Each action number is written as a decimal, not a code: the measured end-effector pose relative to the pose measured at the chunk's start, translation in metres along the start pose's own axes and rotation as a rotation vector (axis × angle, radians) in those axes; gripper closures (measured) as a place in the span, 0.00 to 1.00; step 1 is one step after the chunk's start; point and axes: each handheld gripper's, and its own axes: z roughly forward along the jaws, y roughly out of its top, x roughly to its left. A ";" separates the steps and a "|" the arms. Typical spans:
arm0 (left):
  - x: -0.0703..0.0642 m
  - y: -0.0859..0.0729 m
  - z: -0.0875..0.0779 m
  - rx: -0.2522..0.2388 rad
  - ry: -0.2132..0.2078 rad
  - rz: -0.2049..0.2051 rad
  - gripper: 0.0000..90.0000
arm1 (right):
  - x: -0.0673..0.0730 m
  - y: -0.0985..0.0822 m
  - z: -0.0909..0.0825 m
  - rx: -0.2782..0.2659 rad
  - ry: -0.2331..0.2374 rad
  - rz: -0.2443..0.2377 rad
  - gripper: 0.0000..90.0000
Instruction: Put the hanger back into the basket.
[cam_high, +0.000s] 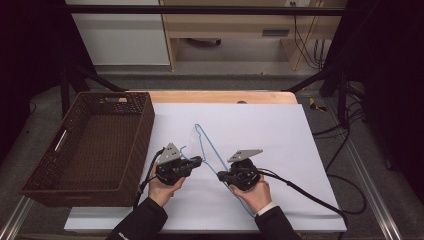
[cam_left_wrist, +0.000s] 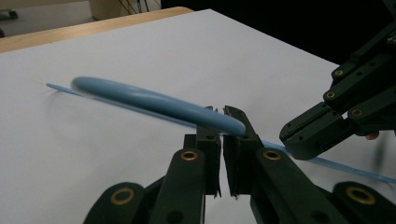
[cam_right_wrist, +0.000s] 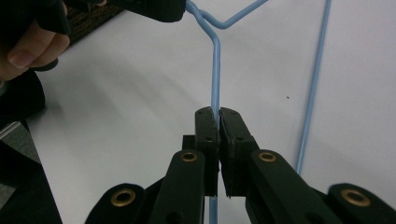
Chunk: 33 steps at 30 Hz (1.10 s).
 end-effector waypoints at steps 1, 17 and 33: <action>0.000 0.000 0.000 0.000 0.002 -0.007 0.95 | 0.000 -0.001 0.000 -0.002 -0.003 -0.004 0.97; -0.012 0.006 0.001 0.018 0.024 0.019 0.95 | 0.014 0.005 0.013 0.048 -0.132 -0.112 0.84; -0.016 0.015 -0.020 -0.007 0.020 0.099 0.59 | 0.004 0.013 -0.011 0.045 -0.141 -0.135 0.98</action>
